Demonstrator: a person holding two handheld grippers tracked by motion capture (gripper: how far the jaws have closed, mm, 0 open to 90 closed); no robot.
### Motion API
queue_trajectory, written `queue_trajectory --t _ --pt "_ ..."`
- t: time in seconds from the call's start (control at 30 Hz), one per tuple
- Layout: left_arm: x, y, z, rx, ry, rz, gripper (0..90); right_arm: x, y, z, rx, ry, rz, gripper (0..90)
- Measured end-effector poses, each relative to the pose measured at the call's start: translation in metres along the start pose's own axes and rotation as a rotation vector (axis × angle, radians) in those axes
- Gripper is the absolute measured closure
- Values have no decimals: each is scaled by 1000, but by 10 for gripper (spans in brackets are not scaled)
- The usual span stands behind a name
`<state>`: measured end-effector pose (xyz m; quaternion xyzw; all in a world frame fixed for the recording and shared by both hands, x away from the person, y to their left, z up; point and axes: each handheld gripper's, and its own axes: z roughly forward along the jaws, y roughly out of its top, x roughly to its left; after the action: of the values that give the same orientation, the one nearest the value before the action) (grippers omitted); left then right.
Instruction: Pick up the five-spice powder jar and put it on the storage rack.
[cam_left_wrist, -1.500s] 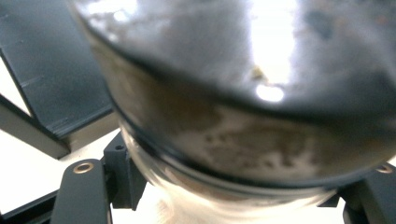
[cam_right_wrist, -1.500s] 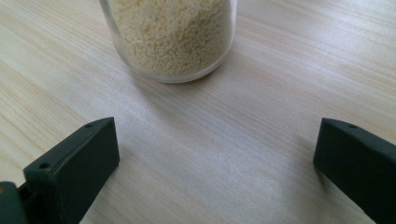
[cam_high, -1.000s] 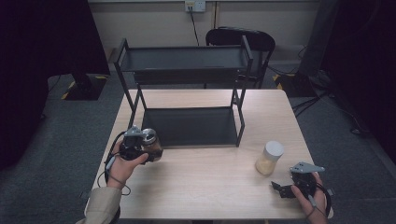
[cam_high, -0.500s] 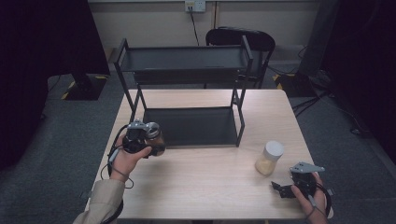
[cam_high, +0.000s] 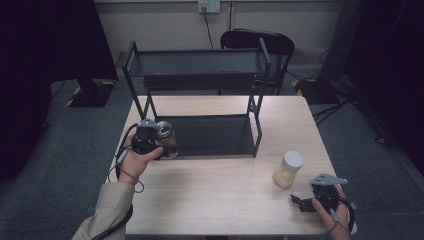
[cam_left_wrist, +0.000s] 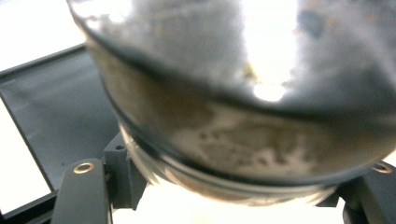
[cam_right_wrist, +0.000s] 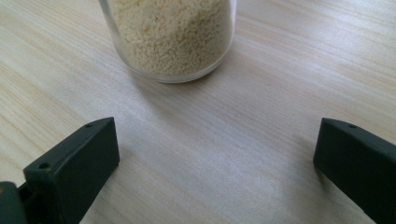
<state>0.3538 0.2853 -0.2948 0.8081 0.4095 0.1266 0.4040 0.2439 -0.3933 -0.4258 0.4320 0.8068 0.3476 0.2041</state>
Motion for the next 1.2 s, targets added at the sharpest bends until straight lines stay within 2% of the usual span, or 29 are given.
queue_trajectory --t 0.1,0.3,0.87,1.2 --pt "1 6 -2 -2 -3 5 298 0 0 0 0 0 0 0" --pt "1 11 -5 -19 -8 -10 298 0 0 0 0 0 1 0" --pt "-5 43 -28 -43 12 23 299 0 0 0 0 -1 1 0" --pt "-5 59 -41 -58 16 28 299 0 0 0 0 -1 2 0"
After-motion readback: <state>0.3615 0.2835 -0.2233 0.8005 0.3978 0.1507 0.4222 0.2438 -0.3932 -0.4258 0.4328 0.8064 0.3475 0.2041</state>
